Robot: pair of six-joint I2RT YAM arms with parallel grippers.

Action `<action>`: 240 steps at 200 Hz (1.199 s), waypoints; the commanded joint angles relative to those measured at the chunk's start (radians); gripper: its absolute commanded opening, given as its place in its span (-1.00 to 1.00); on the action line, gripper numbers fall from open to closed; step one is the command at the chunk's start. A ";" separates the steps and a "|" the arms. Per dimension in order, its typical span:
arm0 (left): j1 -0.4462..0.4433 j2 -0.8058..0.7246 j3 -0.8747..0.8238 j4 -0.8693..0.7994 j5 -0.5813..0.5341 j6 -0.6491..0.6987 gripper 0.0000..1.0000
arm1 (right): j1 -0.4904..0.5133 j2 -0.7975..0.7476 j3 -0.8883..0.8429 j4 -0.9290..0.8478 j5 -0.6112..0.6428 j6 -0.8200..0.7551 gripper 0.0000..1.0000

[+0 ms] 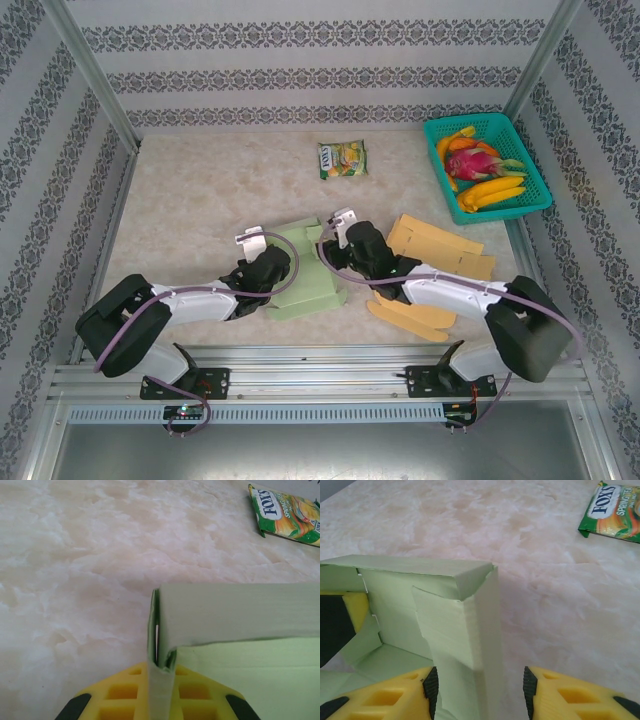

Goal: Fold the paper box

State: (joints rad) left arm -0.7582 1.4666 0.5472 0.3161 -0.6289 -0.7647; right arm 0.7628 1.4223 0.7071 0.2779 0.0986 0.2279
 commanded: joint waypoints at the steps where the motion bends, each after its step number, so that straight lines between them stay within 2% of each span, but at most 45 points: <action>1: 0.003 0.010 0.031 -0.032 0.002 -0.004 -1.00 | -0.006 0.036 0.035 0.065 -0.014 -0.018 -0.07; 50: 0.003 0.021 0.040 -0.037 0.003 -0.001 -1.00 | -0.014 0.106 0.088 0.069 0.008 -0.031 -0.26; 63: 0.003 0.025 0.043 -0.039 0.002 -0.002 -1.00 | -0.012 0.129 0.108 0.062 0.013 -0.032 -0.37; 87: 0.003 0.027 0.045 -0.049 -0.003 -0.016 -1.00 | -0.005 0.166 0.129 0.060 0.067 -0.027 -0.47; 105: 0.003 0.024 0.050 -0.071 -0.015 -0.038 -1.00 | 0.007 0.190 0.139 0.056 0.165 -0.036 -0.59; 135: -0.002 0.013 0.059 -0.096 -0.015 -0.059 -1.00 | 0.027 0.251 0.173 0.026 0.357 -0.067 -0.61; 157: -0.010 0.014 0.073 -0.135 -0.039 -0.076 -1.00 | 0.035 0.289 0.209 -0.041 0.563 -0.056 -0.68; 189: -0.013 0.022 0.092 -0.205 -0.091 -0.118 -1.00 | 0.068 0.315 0.234 -0.054 0.767 -0.135 -0.69; 226: -0.018 0.030 0.108 -0.207 -0.093 -0.117 -1.00 | 0.069 0.331 0.254 -0.079 0.793 -0.152 -0.68; 240: -0.020 0.037 0.118 -0.213 -0.093 -0.114 -1.00 | 0.064 0.322 0.240 -0.055 0.711 -0.154 -0.61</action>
State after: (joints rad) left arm -0.7715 1.4864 0.6506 0.1936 -0.6399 -0.8486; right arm 0.8623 1.7309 0.9512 0.2657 0.6987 0.1070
